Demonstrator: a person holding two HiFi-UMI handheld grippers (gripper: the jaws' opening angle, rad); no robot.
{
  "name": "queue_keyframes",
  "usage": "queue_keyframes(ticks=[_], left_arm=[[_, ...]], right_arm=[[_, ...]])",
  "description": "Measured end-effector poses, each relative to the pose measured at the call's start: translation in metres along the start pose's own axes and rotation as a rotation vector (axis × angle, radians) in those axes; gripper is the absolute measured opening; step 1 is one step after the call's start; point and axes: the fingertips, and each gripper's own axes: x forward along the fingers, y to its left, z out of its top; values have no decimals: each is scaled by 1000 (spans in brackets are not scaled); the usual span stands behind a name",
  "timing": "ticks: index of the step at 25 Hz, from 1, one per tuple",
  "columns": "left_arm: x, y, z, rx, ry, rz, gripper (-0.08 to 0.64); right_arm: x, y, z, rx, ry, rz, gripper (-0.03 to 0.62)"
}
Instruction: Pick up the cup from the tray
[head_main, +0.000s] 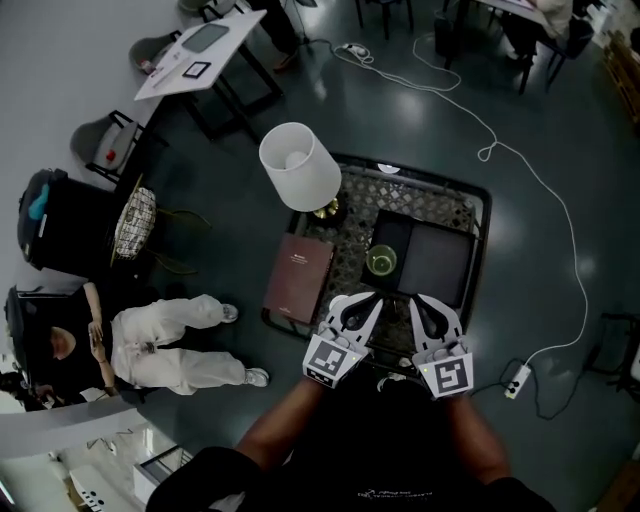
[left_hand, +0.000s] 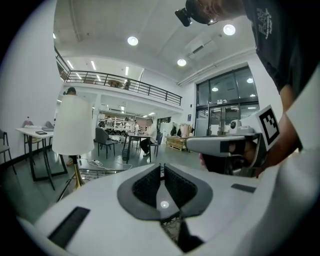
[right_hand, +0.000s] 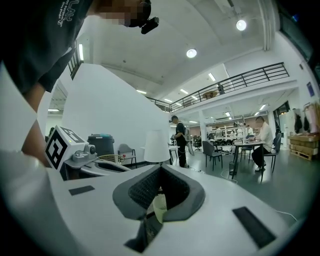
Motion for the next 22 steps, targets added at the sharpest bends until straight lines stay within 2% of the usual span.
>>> queue_keyframes(ticks=[6, 8, 10, 14, 17, 22], left_arm=[[17, 27, -28, -21, 50, 35, 33], [23, 32, -36, -19, 61, 45, 60], [30, 36, -43, -8, 71, 57, 137], [40, 45, -60, -7, 98, 70, 229], [50, 52, -75, -14, 121, 81, 335], [67, 63, -97, -42, 150, 82, 400]], right_arm=[[18, -5, -18, 2, 28, -6, -2], [22, -7, -23, 10, 41, -3, -2], [26, -9, -26, 13, 59, 3, -2], [34, -11, -31, 7, 67, 6, -2], [39, -12, -36, 19, 73, 0, -2], [46, -14, -43, 30, 77, -11, -2]])
